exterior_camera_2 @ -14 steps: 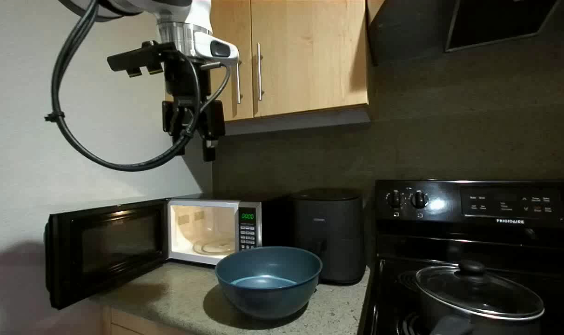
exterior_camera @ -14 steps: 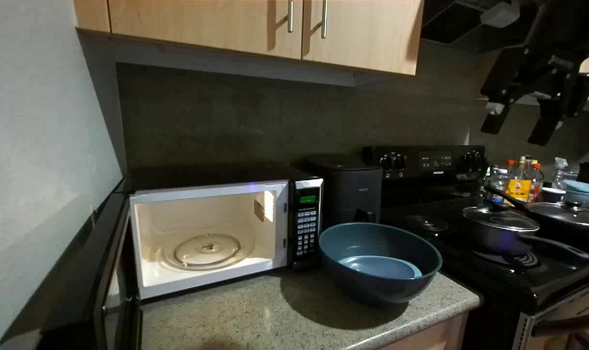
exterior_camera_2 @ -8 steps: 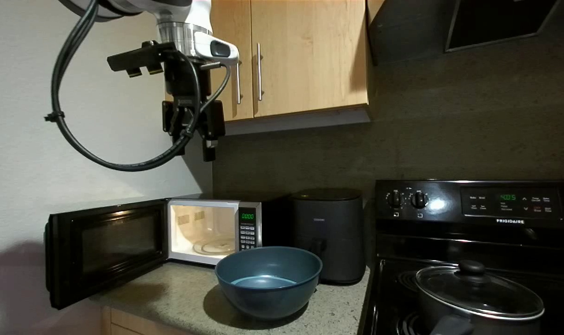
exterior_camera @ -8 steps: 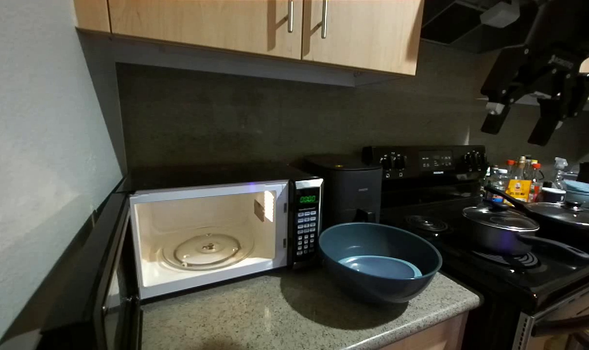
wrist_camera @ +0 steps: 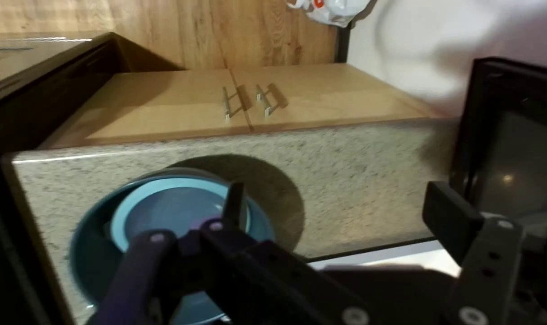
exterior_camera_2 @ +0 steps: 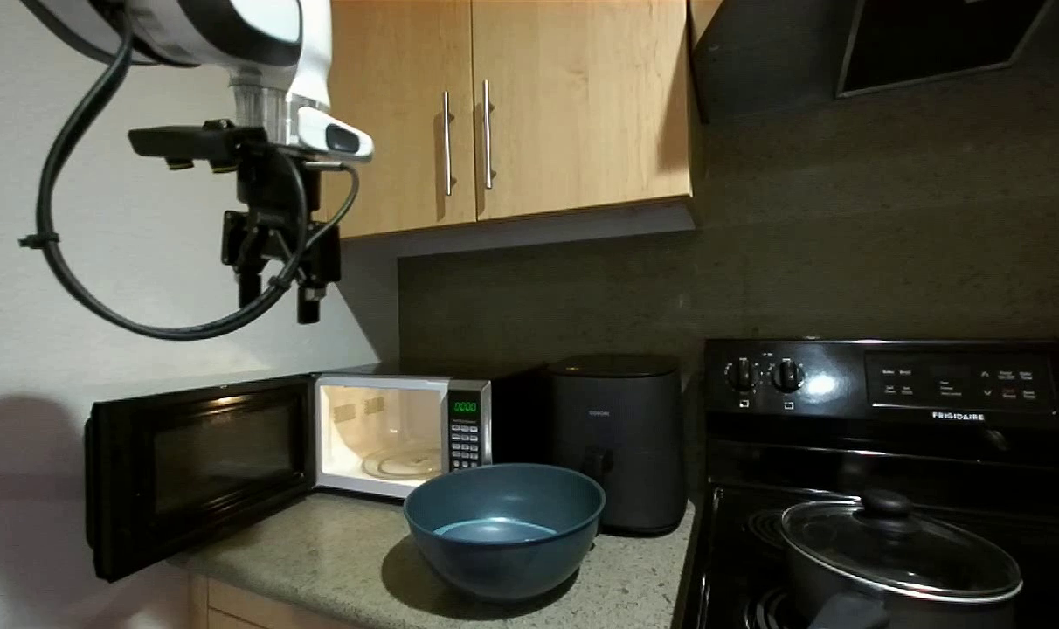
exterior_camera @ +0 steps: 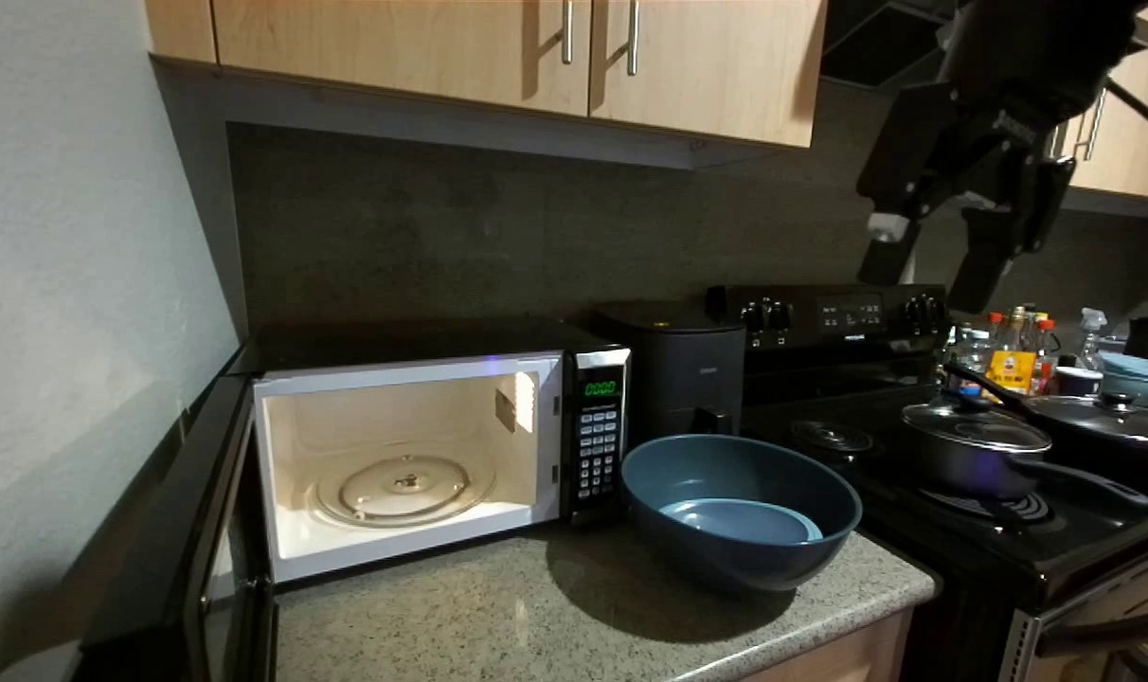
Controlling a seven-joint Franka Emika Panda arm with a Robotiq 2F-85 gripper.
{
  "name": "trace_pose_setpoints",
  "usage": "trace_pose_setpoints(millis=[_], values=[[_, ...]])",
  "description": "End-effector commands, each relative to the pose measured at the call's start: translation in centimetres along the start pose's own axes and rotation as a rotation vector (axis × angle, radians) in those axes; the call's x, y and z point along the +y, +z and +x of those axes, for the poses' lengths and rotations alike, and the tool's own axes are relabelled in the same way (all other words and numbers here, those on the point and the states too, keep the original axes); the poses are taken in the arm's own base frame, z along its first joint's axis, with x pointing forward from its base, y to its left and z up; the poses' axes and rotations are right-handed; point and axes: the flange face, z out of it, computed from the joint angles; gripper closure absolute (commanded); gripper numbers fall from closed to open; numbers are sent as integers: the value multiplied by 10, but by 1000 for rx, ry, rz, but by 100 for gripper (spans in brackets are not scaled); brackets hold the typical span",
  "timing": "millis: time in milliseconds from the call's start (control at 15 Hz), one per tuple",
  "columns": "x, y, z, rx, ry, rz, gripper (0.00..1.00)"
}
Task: Close the microwave door
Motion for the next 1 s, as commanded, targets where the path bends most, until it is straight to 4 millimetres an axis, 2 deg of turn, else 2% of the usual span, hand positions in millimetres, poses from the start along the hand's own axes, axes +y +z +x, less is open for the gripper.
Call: trace_pose_setpoints(millis=[0,133,200,267,333,400,733,933], values=[[-77,10,-3,-53,-130,144,0],[-116,16,-6,-74,-164,250,0],[-129,19,-7,-83,-168,305,0],[-134,20,-5,-77,-171,360,0],[-130,20,0,-68,-162,406,0],[-132,17,-13,-70,-151,323,0],[-127,21,-1,-74,-147,372,0],[-145,32,-1,-88,-160,388,0]])
